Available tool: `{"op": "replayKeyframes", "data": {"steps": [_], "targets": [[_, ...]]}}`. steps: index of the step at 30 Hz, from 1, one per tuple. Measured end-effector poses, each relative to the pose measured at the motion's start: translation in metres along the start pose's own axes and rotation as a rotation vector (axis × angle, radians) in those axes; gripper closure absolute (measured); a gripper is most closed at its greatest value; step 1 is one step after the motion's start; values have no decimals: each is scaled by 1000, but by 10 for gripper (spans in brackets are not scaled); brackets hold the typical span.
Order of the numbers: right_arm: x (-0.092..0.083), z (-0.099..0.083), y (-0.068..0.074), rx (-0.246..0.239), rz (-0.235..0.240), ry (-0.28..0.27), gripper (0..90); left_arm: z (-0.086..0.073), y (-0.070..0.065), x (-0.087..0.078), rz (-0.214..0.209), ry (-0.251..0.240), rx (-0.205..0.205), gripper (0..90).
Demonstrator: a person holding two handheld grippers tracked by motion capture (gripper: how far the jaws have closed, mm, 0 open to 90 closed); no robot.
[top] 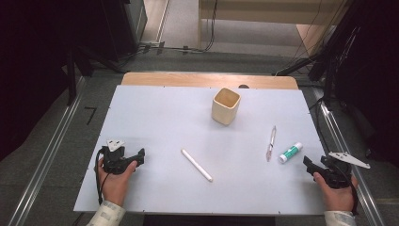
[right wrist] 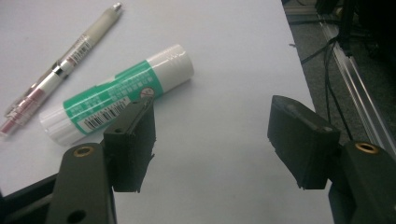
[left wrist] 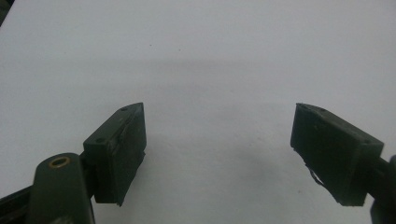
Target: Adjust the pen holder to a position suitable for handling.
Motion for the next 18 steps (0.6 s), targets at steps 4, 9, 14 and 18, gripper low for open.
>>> {"op": "replayKeyframes", "data": {"steps": [4,9,14,18], "targets": [[-2,4,6,-14,18,-22,305,0,0,0,0,-2,-3,193],[0,11,16,-39,43,-33,305,0,0,0,1,-3,-3,192],[5,18,22,-58,60,-34,304,0,2,-1,7,-3,1,192],[8,25,31,-72,79,-43,305,0,1,-1,8,-4,3,192]]}}
Point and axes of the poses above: each handheld gripper's, and its own axes: x roughly forward along the jaws, z roughly out of its top, y roughly to its left, the point moved 2 cm from there along x, roughly forward along the jaws, and after that the axes turned 4 degrees about y, right-handed, at the moved point
